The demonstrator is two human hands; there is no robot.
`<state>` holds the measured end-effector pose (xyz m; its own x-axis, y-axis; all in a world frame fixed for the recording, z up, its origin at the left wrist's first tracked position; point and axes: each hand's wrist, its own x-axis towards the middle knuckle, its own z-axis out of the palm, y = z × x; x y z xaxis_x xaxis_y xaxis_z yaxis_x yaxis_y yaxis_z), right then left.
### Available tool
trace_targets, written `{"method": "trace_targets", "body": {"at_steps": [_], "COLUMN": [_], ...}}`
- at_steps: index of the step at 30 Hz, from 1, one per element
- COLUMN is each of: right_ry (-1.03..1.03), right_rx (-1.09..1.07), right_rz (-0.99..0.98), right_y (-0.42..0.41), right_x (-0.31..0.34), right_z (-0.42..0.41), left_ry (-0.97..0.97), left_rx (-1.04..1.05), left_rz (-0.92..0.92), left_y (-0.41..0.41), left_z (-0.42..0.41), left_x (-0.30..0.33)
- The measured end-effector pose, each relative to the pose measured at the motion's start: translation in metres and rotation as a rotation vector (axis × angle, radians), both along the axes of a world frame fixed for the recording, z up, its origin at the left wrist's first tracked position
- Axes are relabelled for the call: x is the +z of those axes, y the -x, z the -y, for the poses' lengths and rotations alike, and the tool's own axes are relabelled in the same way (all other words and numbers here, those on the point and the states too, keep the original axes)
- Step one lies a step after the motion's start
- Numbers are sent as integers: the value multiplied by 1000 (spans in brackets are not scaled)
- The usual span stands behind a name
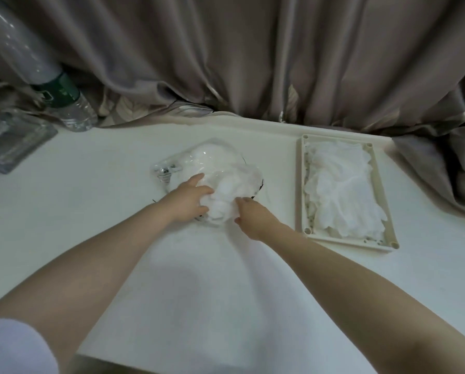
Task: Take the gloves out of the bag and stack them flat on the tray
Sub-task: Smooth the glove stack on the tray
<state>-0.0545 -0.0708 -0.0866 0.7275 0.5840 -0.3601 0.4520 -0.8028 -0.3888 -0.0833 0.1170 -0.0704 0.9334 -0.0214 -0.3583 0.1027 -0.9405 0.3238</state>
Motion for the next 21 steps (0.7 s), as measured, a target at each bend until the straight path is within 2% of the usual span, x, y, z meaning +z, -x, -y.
{"method": "trace_targets", "body": {"at_steps": [4, 7, 9, 12, 19, 21], "right_ry": [241, 163, 4, -269, -1307, -1524], "right_rx": [-182, -274, -312, -390, -869, -973], "right_rz": [147, 102, 20, -33, -685, -897], "right_y": [2, -3, -6, -8, -13, -16], "right_x": [-10, -9, -5, 8, 52, 60], "right_z": [-3, 4, 9, 18, 38, 44], "left_ry": [-61, -68, -116, -181, -234, -260], "left_rx": [-124, -265, -322, -293, -222, -193], "left_rz": [159, 219, 191, 181, 88, 40], "left_y": [5, 5, 3, -2, -9, -8], "left_z": [1, 8, 14, 20, 21, 20], "left_x": [-2, -5, -8, -13, -15, -17]}}
